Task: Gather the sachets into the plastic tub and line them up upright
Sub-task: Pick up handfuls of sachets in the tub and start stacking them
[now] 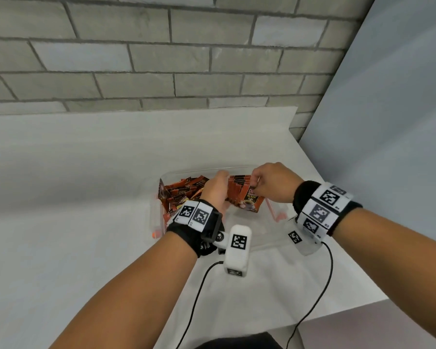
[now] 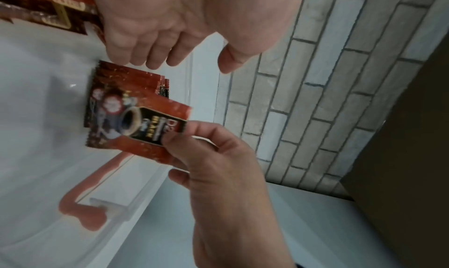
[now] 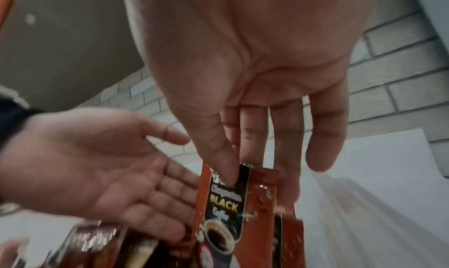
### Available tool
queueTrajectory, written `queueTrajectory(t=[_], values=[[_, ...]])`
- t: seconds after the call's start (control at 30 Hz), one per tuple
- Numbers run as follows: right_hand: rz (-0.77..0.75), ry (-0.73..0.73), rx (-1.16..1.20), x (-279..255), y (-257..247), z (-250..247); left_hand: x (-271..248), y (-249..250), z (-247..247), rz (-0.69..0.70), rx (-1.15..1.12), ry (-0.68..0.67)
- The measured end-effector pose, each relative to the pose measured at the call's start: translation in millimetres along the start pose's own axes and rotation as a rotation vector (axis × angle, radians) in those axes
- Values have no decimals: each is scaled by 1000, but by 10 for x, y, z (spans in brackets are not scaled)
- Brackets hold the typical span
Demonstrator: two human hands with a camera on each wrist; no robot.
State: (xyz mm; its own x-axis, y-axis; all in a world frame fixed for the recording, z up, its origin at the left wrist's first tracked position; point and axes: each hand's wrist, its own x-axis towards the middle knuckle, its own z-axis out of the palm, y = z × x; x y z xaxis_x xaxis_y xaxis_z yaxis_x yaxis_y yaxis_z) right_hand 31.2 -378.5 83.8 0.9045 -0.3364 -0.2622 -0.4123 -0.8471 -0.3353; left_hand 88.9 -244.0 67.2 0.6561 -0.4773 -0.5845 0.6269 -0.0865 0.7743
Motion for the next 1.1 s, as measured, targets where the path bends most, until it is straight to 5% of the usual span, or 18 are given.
queueTrajectory(t=[0.37,0.8,0.97,1.1], values=[[13,-126,-458,328,-196,185,92,85,41,-124,-18,10],[11,-148,-538,399,-283,205,138,84,30,-121,23,-10],[27,-81,-397,379,-237,145,130,95,36,-121,5,-30],[206,85,53,273,-217,48,179,87,35,-169,-82,-32]])
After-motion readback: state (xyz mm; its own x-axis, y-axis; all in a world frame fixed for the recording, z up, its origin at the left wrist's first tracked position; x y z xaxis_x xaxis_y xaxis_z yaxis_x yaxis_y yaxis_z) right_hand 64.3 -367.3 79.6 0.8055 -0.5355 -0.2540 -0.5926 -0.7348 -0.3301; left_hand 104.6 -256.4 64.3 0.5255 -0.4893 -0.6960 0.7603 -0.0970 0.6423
